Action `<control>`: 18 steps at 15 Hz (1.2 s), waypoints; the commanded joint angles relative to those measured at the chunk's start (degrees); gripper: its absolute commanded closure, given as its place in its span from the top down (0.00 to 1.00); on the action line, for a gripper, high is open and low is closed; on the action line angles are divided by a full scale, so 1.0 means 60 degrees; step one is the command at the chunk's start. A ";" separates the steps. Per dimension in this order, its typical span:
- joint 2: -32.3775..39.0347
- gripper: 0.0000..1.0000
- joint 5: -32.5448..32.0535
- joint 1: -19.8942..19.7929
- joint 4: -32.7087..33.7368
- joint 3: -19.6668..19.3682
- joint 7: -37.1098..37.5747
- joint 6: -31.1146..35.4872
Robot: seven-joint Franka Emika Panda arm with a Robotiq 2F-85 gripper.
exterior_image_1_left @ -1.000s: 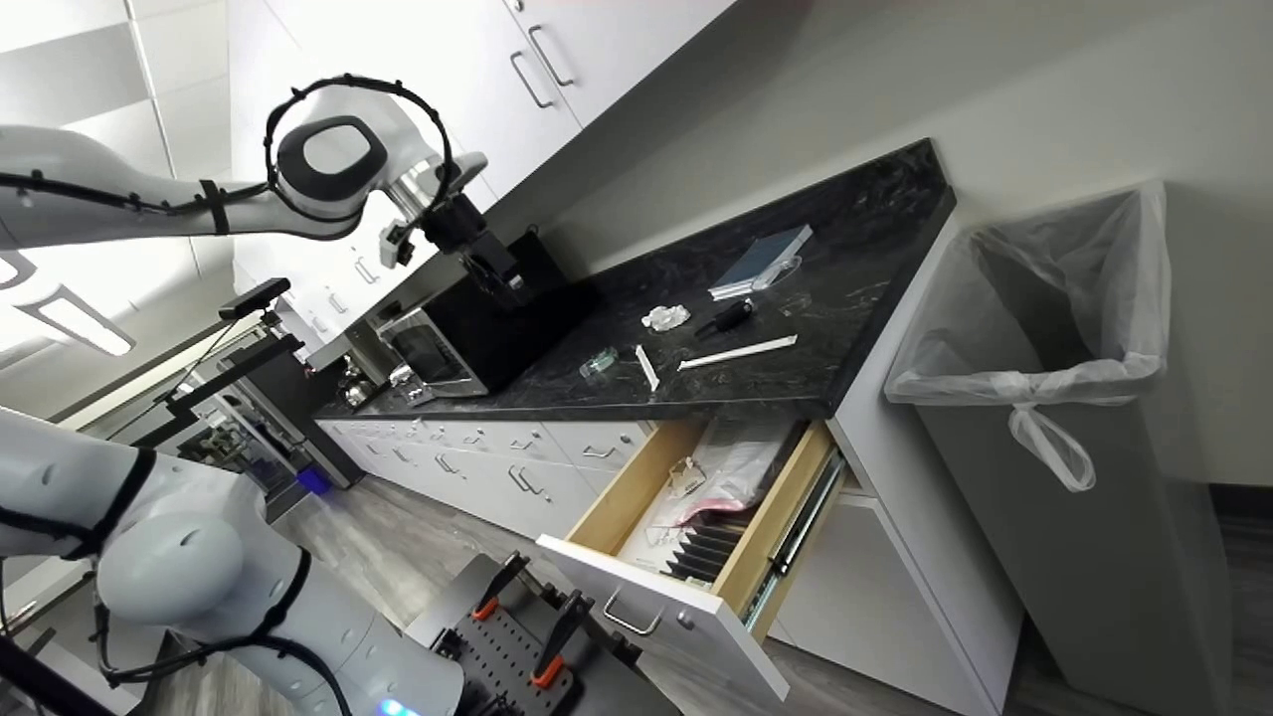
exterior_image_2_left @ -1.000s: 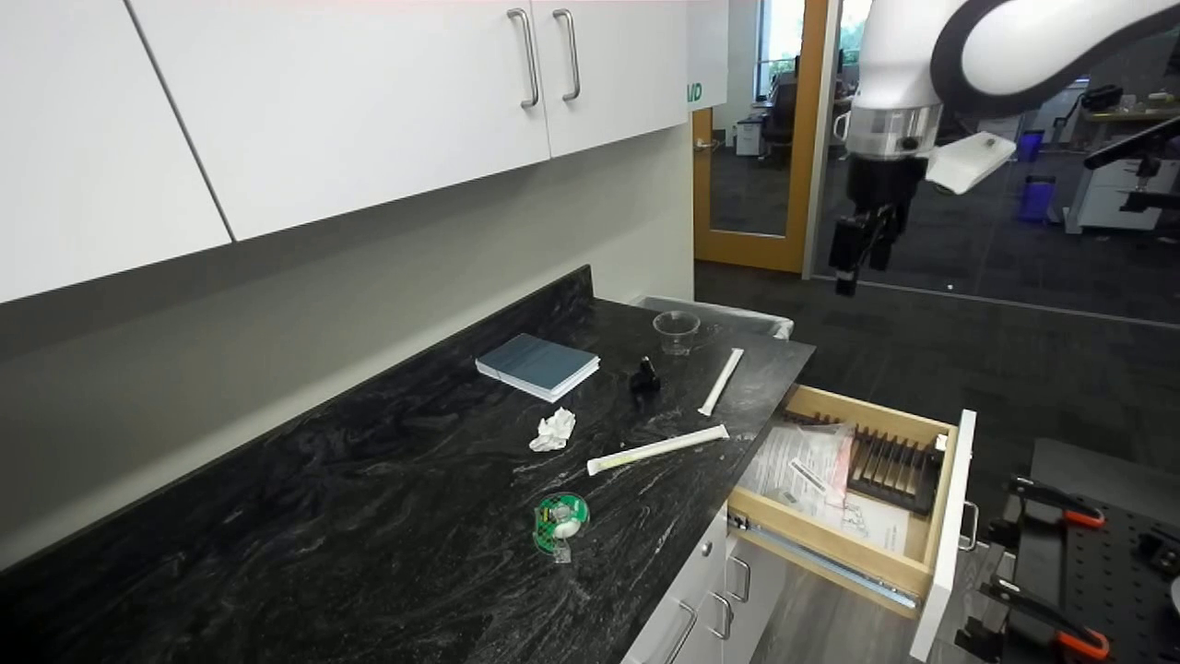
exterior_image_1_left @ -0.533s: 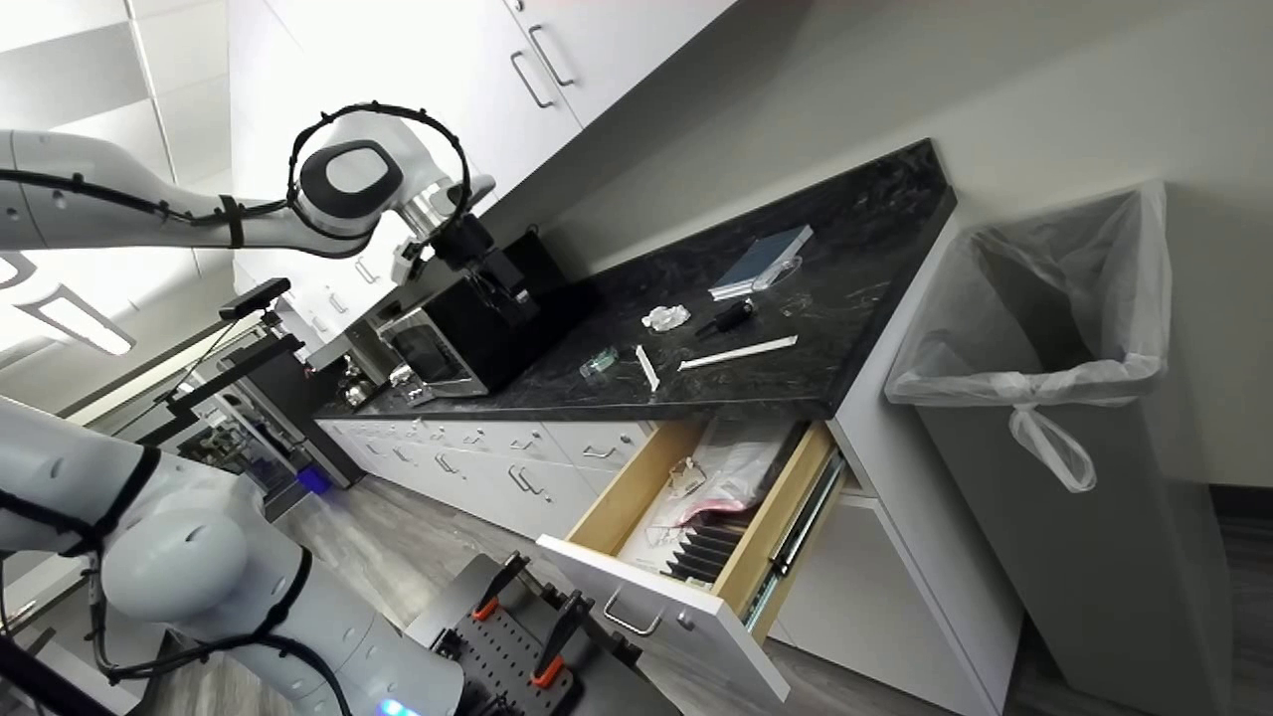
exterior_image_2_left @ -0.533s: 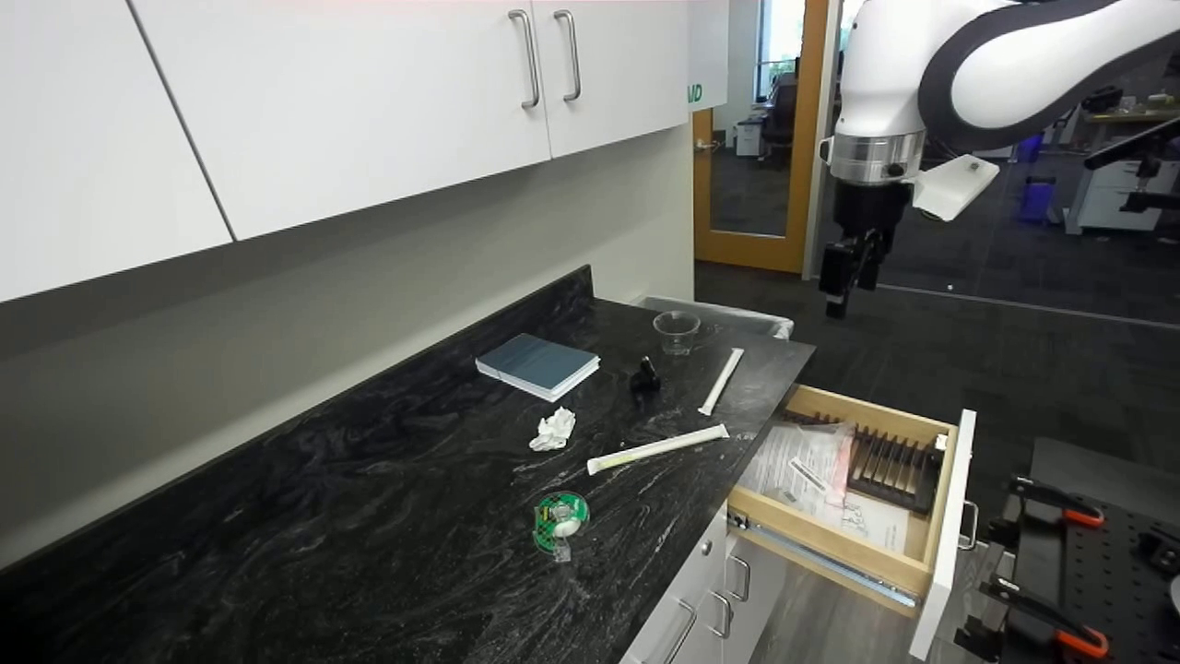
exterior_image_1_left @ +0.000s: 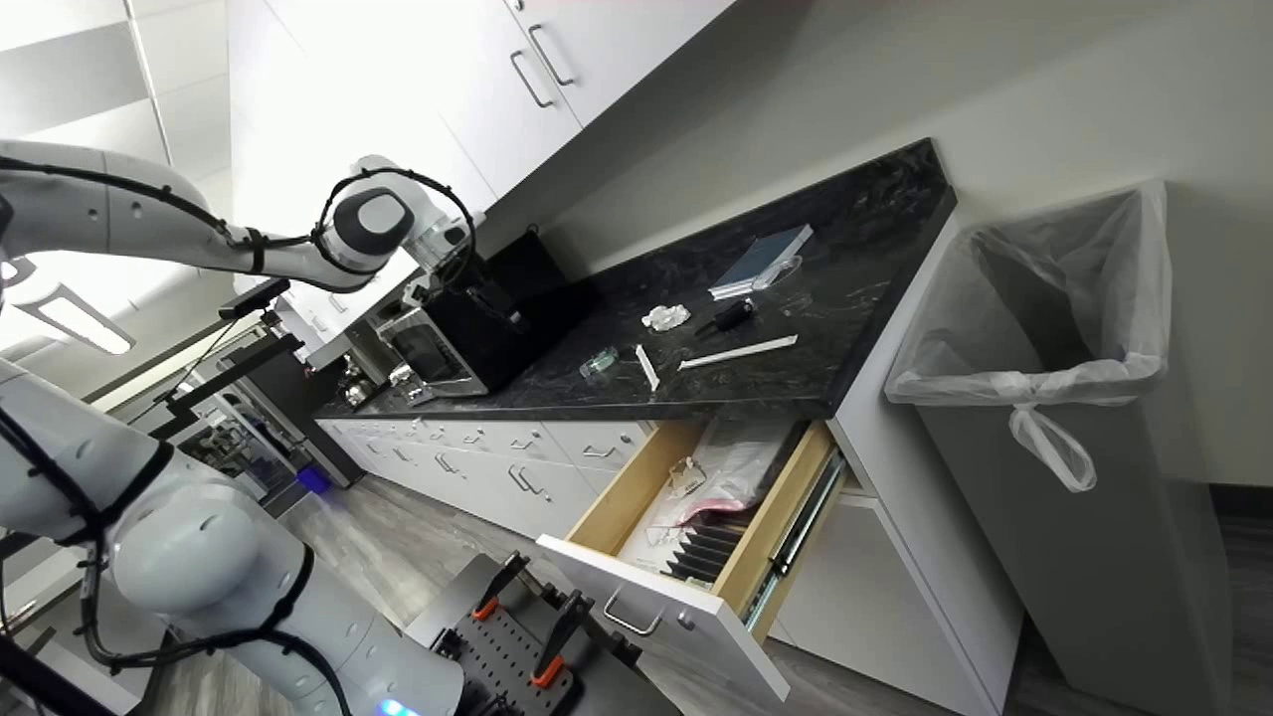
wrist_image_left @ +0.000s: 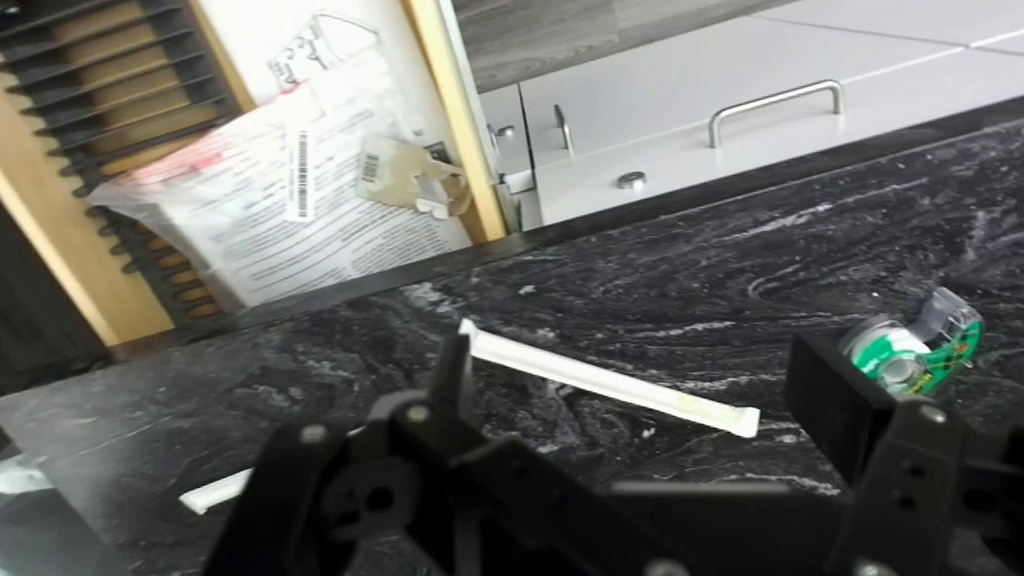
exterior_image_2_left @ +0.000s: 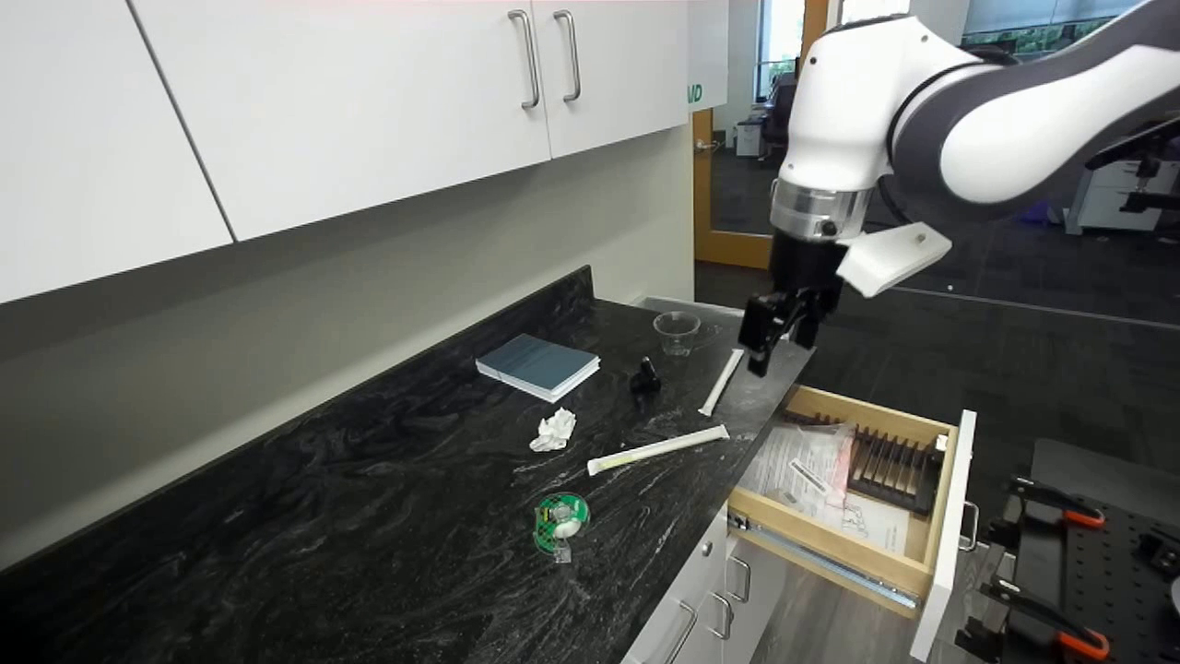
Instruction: Place the tape and black object inside the open drawer then close the drawer
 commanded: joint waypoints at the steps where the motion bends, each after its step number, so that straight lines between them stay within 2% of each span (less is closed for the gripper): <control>1: 0.1721 1.00 -0.1112 -0.0507 0.1148 0.1310 0.2654 0.0804; 3: 0.2650 1.00 -0.2367 -0.0229 0.1866 0.1546 0.4284 0.0753; 4: 0.2986 1.00 -0.2544 0.0501 0.2243 0.1018 0.4462 0.0380; 5: 0.2081 1.00 -0.2031 0.0571 0.1276 0.0738 0.3764 0.0769; 7: 0.2712 1.00 -0.2272 0.0916 0.1778 0.0593 0.4156 0.0763; 11: 0.3091 1.00 -0.2178 0.1062 0.2120 0.0390 0.4397 0.0746; 15: 0.4257 1.00 -0.0532 0.1521 0.3495 0.0136 0.4388 0.0525; 18: 0.5153 1.00 -0.0698 0.2042 0.4582 -0.0230 0.5149 0.0512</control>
